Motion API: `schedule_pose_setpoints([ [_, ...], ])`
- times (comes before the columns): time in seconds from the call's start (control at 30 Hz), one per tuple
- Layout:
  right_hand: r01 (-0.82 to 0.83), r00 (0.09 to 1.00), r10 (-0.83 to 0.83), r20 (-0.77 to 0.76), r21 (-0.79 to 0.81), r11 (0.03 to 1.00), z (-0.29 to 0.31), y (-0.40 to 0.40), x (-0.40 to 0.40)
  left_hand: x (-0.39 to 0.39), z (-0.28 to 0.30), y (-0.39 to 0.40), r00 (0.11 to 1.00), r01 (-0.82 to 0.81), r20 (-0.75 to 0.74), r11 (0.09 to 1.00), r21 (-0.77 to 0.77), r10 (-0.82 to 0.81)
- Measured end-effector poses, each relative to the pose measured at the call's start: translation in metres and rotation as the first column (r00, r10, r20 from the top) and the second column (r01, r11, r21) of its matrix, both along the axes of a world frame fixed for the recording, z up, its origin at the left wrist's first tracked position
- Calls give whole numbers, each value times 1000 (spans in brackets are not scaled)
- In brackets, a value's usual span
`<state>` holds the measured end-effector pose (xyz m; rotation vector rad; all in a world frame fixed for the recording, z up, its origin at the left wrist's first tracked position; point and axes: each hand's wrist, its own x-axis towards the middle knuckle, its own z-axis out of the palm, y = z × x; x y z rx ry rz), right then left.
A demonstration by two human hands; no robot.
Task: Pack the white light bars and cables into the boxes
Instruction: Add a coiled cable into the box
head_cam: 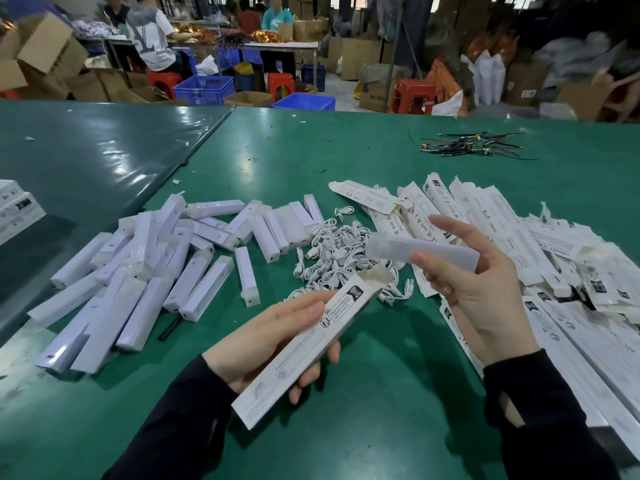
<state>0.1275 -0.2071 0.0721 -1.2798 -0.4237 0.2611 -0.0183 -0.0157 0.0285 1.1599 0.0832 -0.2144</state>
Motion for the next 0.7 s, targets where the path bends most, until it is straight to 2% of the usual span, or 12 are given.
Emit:
schedule_pose_setpoints([
  [0.1,-10,1000,10,1,-6,1000,-3,2,1,-1,0,-1,1000,18,1,1000,15,-18],
  [0.43,-50,991,77,107,-237,970,-5,-9,7,-1,2,2,1000,-20,1,999,31,20],
  [0.57,-65,987,105,125,-291,954,-5,-12,11,-1,1,2,999,38,0,995,97,-38],
  [0.7,-189,977,210,42,-292,938,-4,-14,16,-3,0,4,990,142,-6,983,116,-143],
])
